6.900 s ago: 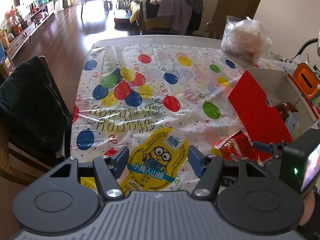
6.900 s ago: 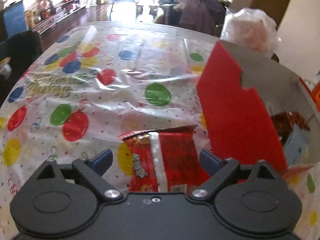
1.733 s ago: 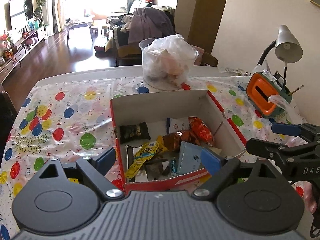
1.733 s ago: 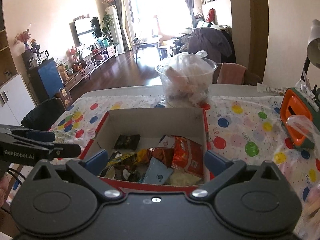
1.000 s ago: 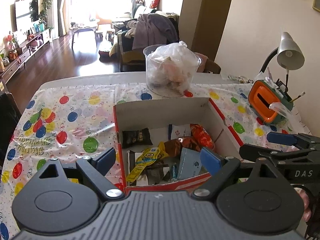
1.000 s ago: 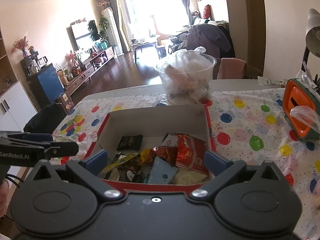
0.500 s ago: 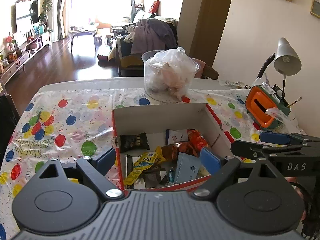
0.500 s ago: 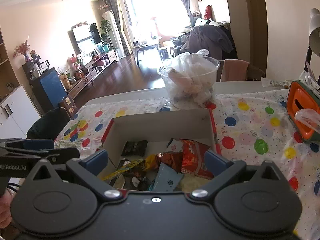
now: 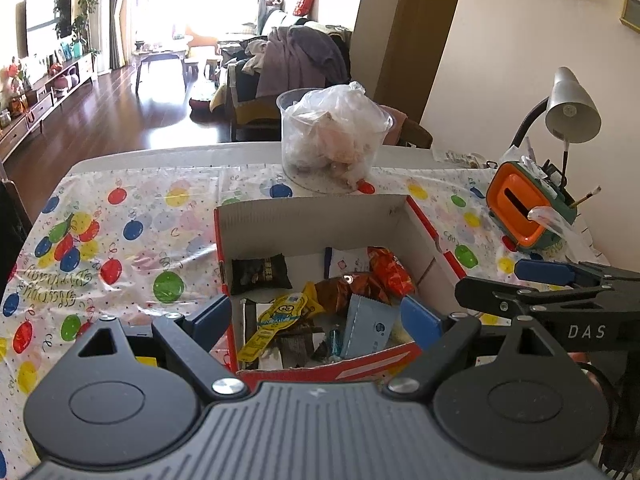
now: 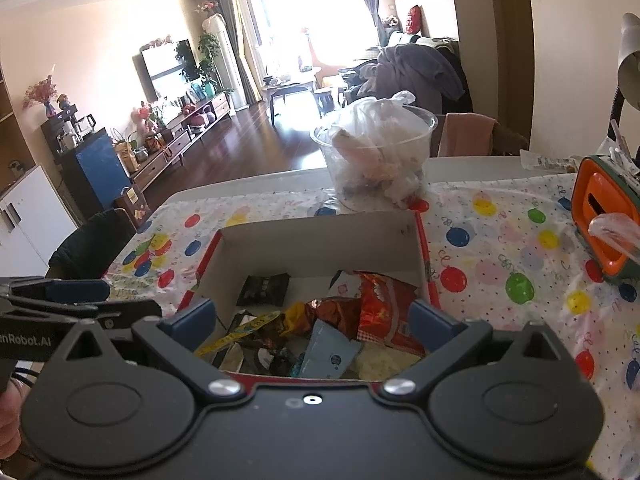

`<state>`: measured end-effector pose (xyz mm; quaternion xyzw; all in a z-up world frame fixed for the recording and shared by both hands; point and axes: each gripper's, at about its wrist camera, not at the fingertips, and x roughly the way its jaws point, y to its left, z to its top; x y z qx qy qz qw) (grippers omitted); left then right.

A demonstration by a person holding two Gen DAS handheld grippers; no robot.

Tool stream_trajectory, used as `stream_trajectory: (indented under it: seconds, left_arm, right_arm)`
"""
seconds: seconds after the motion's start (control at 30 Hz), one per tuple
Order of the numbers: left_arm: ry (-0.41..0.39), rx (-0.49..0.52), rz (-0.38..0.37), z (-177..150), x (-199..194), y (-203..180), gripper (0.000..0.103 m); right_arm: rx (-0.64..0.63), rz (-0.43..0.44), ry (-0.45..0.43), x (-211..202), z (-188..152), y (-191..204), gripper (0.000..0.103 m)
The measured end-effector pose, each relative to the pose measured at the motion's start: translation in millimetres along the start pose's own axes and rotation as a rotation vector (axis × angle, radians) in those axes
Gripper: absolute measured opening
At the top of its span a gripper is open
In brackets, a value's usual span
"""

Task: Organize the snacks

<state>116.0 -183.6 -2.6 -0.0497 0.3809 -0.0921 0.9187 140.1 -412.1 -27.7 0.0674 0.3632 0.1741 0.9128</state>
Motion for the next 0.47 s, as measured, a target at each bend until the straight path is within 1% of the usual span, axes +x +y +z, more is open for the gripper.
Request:
stream_trajectory:
  seconds: [0.47]
  left_arm:
    - [0.015,-0.006,-0.005,-1.1,2.6,0.8,0.092]
  right_arm:
    - [0.023,-0.017,0.005,-1.6,-6.1,-6.0,0.103]
